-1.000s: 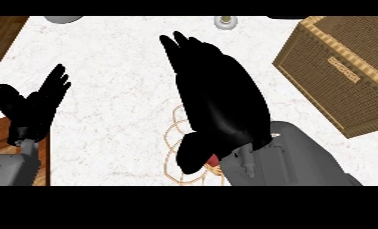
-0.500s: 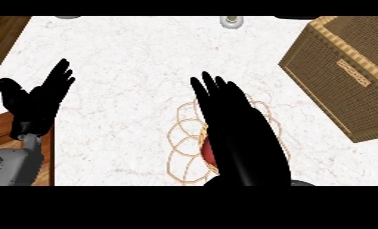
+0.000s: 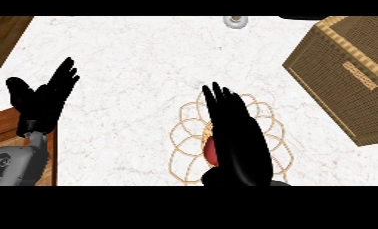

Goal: Pick the bell pepper from the placemat and place it in the basket

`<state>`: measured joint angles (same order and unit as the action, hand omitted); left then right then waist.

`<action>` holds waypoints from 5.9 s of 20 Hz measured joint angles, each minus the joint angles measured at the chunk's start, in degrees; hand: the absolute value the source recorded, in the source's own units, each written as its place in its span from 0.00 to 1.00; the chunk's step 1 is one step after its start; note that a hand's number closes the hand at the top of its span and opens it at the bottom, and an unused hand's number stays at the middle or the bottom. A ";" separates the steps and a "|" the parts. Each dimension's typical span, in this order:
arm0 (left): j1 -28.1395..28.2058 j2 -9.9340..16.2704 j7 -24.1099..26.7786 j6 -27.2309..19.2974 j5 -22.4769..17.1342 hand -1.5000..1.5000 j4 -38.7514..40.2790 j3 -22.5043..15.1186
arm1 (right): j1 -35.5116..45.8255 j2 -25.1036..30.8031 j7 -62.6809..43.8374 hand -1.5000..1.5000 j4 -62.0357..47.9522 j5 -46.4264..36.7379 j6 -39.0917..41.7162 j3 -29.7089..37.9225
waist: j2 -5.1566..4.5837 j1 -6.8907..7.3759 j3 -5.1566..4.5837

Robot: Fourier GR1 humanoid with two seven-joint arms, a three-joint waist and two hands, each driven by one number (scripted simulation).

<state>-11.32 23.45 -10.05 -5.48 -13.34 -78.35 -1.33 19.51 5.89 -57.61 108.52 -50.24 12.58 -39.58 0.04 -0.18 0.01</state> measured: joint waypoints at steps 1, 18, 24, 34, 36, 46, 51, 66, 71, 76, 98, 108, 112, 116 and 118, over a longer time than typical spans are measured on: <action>0.63 -0.22 -0.78 -0.12 0.04 0.50 -1.29 -0.06 | -0.91 -0.19 0.11 0.00 -0.39 -0.49 -0.07 0.05 | 0.01 0.08 0.00; -0.22 -3.03 -1.18 3.56 3.60 0.50 -0.34 4.23 | -9.20 -2.51 5.33 0.00 -2.51 -4.36 3.58 3.88 | 0.00 0.14 0.00; -0.19 -3.84 -2.83 4.62 4.48 0.50 -1.52 5.48 | -12.59 -2.79 9.63 0.00 -2.29 -4.29 2.88 3.74 | 0.01 0.15 -0.01; -0.04 -5.60 -2.08 6.03 6.53 0.50 -0.89 6.95 | -14.00 -4.60 10.31 0.00 -6.39 -9.76 1.90 1.92 | 0.00 0.16 -0.02; -0.66 -5.16 -2.90 6.78 6.25 0.50 -1.04 7.79 | -13.07 -5.04 10.98 0.00 -8.51 -10.25 1.76 2.80 | -0.02 0.19 -0.01; 0.39 -6.78 -3.76 6.64 8.47 0.50 -3.41 7.87 | -12.68 -4.42 14.45 1.00 -13.52 -13.51 3.62 2.53 | 0.15 0.28 -0.06; -0.60 -7.09 -2.05 7.78 8.64 0.50 -0.76 8.90 | -9.81 -4.90 13.76 1.00 -18.11 -13.40 0.61 2.04 | 0.36 0.29 -0.25; -4.55 -8.43 -2.09 8.81 9.31 0.50 0.35 6.66 | 18.37 -5.54 -2.00 1.00 -41.46 1.75 -25.87 19.44 | -1.33 5.22 0.08; -4.67 -8.90 -2.04 8.57 9.64 0.50 0.79 6.35 | 25.12 -5.61 0.43 1.00 -43.90 1.59 -39.66 19.96 | -1.15 5.40 0.06; -4.07 -9.13 -2.60 7.84 9.99 0.50 0.47 6.43 | 34.99 -5.53 -2.43 1.00 -48.70 -4.13 -46.00 18.29 | -0.55 4.60 -0.07; -1.59 -7.67 -2.64 8.26 9.23 0.50 -0.72 9.00 | 61.45 1.77 -7.76 1.00 -69.85 -21.75 -43.12 36.93 | -0.21 1.24 -0.08; -0.83 -7.45 -2.71 8.29 9.20 0.50 -1.16 9.70 | 60.64 9.49 -7.70 1.00 -74.15 -26.68 -40.91 42.06 | 0.00 0.49 -0.05; 0.03 -7.92 -2.70 8.10 9.32 0.50 -1.74 9.62 | 56.10 11.57 -6.05 1.00 -71.91 -26.26 -41.57 43.98 | 0.12 0.09 -0.02; -0.27 -7.40 -3.21 8.43 9.12 0.50 -1.77 10.20 | 52.02 13.54 -4.65 1.00 -68.78 -25.49 -40.91 45.29 | 0.16 -0.11 -0.01; -0.06 -7.40 -1.82 8.74 9.34 0.50 -0.66 10.40 | 48.72 13.96 -3.52 1.00 -66.76 -24.91 -41.62 45.97 | 0.14 -0.21 -0.02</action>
<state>-11.38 16.05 -11.88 3.26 -4.00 -79.02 9.07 68.23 19.84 -61.13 41.77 -75.15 -29.04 6.38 0.18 -0.39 -0.01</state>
